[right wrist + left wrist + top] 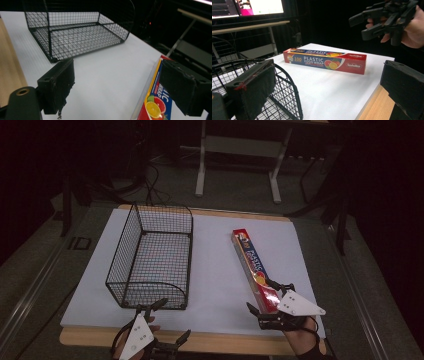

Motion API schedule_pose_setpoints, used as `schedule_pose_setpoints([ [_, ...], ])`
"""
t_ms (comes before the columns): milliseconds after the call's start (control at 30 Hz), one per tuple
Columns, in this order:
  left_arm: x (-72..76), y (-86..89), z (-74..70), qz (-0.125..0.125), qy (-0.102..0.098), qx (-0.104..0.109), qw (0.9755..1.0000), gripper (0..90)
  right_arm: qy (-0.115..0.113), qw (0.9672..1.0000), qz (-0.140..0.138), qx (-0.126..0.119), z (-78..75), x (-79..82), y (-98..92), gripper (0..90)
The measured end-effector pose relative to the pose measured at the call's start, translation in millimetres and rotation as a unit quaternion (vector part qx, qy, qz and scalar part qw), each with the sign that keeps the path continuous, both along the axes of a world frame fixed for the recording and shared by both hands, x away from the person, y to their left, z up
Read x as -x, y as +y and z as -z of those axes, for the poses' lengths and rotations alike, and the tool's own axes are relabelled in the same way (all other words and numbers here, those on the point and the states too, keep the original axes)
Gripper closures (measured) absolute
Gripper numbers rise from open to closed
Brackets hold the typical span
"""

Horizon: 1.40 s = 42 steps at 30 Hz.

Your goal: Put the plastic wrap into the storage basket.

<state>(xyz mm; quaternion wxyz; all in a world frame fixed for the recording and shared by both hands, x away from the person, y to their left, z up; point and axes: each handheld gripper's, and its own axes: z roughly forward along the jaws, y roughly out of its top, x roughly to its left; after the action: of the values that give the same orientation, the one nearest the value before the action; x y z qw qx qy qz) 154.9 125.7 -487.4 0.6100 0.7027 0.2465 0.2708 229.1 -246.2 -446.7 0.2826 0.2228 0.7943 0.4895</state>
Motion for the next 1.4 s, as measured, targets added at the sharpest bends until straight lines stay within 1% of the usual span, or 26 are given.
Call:
schedule_pose_setpoints([
  [67,0.1,-0.2,0.0,0.0,0.0,0.001,1.0,0.7,0.003,0.9999,0.01,0.01,2.6,-5.1,0.0,13.0],
  [133,0.1,-0.1,-0.1,0.0,0.0,0.001,1.0,0.7,0.002,0.9997,0.019,0.015,6.5,-10.2,-0.6,12.8],
  [200,0.0,0.0,-0.1,-0.001,0.0,0.001,1.0,0.6,0.011,0.9994,0.027,0.018,9.9,-16.4,-1.7,12.4],
  [300,0.2,-0.2,-0.1,0.0,-0.001,0.002,1.0,0.7,0.018,0.9986,0.043,0.026,14.2,-25.5,-3.4,11.9],
  [333,0.3,-0.3,-0.1,0.001,-0.001,0.002,1.0,0.7,0.022,0.9984,0.046,0.025,15.2,-28.4,-4.0,11.9],
  [467,0.5,-0.8,0.2,0.002,-0.001,0.0,1.0,0.7,0.036,0.9968,0.062,0.034,17.8,-39.1,-3.9,11.7],
  [533,0.7,-1.0,0.3,0.001,-0.002,-0.001,1.0,0.7,0.034,0.9961,0.07,0.04,18.3,-43.7,-2.6,11.7],
  [600,0.8,-1.0,0.3,0.0,-0.002,0.0,1.0,0.7,0.053,0.9957,0.064,0.04,18.2,-51.1,-0.9,11.8],
  [700,0.9,-0.7,-0.1,-0.001,-0.003,0.001,1.0,0.7,0.061,0.994,0.075,0.05,18.7,-59.5,2.1,12.8],
  [767,1.0,-0.7,-0.1,0.0,-0.003,0.0,1.0,0.6,0.069,0.9933,0.079,0.049,18.9,-65.4,3.9,12.8],
  [900,1.1,-0.8,-0.1,-0.002,-0.005,0.0,1.0,0.6,0.088,0.9902,0.093,0.055,19.4,-77.5,8.2,12.2],
  [967,1.2,-0.7,-0.2,-0.002,-0.005,0.001,1.0,0.6,0.093,0.9889,0.101,0.056,19.7,-82.4,9.2,12.0],
  [1000,1.2,-0.7,-0.3,-0.002,-0.005,0.001,1.0,0.6,0.098,0.9876,0.108,0.059,19.8,-85.6,9.6,12.0],
  [1033,1.2,-0.6,-0.3,-0.001,-0.006,0.001,1.0,0.6,0.105,0.9865,0.112,0.056,19.8,-88.9,9.9,12.0],
  [1067,1.3,-0.7,-0.3,-0.001,-0.006,0.001,1.0,0.7,0.113,0.9846,0.121,0.056,20.1,-92.3,10.0,12.5],
  [1100,1.4,-0.6,-0.3,-0.002,-0.006,0.001,1.0,0.6,0.125,0.9822,0.129,0.055,20.3,-95.7,10.2,12.8],
  [1133,1.4,-0.6,-0.4,-0.001,-0.006,0.001,1.0,0.7,0.137,0.9796,0.138,0.049,20.9,-100.0,10.6,12.7],
  [1167,1.4,-0.6,-0.4,-0.001,-0.006,0.001,1.0,0.6,0.146,0.9766,0.149,0.052,21.5,-103.6,10.7,12.8],
  [1233,1.5,-0.4,-0.6,-0.001,-0.006,0.001,1.0,0.7,0.161,0.973,0.159,0.046,23.0,-109.4,10.7,12.7],
  [1333,1.5,-0.5,-0.4,0.0,-0.005,0.001,1.0,0.6,0.181,0.9662,0.175,0.055,26.5,-119.1,12.9,12.6],
  [1400,1.5,-0.6,-0.4,0.0,-0.005,0.001,1.0,0.6,0.19,0.9624,0.184,0.062,29.0,-124.9,14.5,12.5],
])
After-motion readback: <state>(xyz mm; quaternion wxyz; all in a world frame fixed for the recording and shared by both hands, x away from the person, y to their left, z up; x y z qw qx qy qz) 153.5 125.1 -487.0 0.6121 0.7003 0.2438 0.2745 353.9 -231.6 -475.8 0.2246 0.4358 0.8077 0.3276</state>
